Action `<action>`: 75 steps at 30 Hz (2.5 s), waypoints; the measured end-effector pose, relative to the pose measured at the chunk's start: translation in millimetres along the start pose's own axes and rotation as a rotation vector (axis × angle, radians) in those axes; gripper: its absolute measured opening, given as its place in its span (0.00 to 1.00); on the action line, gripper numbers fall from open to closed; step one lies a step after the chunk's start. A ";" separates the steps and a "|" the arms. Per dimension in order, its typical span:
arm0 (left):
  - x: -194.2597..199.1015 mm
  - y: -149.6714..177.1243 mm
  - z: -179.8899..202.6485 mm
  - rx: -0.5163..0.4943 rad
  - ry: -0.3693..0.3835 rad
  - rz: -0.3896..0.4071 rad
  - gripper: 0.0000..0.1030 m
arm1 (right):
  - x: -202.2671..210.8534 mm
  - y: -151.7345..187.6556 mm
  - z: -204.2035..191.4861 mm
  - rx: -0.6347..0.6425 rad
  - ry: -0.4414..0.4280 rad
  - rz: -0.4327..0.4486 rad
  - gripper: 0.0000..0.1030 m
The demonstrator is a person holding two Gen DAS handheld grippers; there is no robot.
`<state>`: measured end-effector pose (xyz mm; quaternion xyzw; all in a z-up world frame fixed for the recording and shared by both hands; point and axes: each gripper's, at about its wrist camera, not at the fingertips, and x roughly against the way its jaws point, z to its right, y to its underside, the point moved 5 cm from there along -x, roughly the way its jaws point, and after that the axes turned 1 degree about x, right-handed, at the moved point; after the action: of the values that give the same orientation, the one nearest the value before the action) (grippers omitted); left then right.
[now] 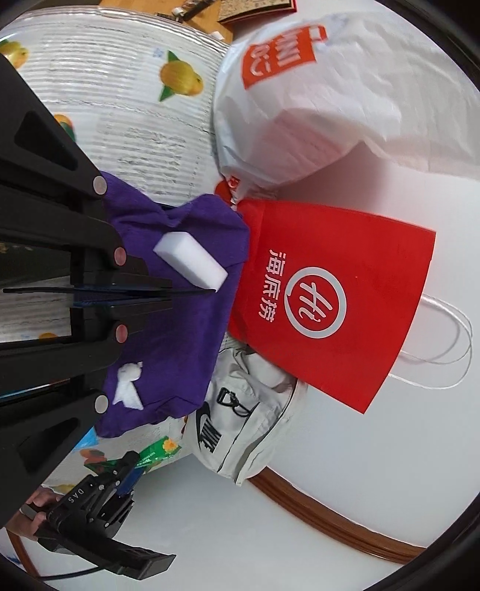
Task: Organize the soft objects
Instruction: 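Carry the watch strap and green packet in both tools over the purple towel, then open both tools to drop the strap and green packet onto the towel, then withdraw both tools from the towel toward the remaining items on the bed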
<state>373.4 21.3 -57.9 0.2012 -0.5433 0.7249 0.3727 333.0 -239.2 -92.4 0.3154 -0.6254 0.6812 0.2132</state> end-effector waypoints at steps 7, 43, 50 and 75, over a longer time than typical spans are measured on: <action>-38.1 -10.1 3.4 -0.011 0.018 -0.040 0.04 | -39.9 -3.3 3.6 -0.009 -0.020 -0.058 0.21; -128.2 1.0 -4.2 -0.064 -0.061 -0.217 0.30 | -102.2 12.6 12.8 -0.039 -0.038 -0.225 0.33; -106.6 7.1 -6.4 -0.064 -0.070 -0.213 0.30 | -86.7 9.0 6.8 -0.013 -0.031 -0.200 0.43; 55.9 112.1 15.0 -0.069 -0.070 -0.132 0.53 | 97.8 110.6 -31.0 -0.042 -0.075 -0.082 0.54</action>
<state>250.8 10.5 -85.5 0.2488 -0.5662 0.6721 0.4072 182.7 -232.8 -104.2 0.3618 -0.6336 0.6462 0.2238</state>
